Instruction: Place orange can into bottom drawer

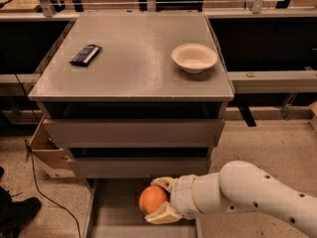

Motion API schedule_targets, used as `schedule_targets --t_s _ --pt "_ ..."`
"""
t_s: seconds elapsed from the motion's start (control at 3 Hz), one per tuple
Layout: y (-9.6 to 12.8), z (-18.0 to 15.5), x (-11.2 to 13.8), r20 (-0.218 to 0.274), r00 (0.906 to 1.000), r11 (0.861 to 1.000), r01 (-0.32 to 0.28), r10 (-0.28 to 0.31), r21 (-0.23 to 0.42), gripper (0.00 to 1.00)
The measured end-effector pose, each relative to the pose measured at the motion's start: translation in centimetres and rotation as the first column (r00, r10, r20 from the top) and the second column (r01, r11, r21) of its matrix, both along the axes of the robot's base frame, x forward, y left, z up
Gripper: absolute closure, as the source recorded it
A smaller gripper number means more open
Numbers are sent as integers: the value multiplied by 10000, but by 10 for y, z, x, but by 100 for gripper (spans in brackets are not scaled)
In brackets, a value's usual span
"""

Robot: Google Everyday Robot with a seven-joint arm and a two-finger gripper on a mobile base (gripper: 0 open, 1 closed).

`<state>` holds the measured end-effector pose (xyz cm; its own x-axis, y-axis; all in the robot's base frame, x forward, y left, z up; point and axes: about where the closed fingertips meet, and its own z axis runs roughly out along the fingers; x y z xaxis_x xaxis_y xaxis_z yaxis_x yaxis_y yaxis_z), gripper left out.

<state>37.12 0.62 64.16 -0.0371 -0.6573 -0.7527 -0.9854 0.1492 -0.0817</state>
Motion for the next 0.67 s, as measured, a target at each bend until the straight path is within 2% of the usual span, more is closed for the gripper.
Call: schedule_targets --t_s 0.33,0.67 --pt "0 0 0 -1 10000 10000 -1 1 1 100" --pt "17 -27 9 -161 9996 9996 -229 232 186 100"
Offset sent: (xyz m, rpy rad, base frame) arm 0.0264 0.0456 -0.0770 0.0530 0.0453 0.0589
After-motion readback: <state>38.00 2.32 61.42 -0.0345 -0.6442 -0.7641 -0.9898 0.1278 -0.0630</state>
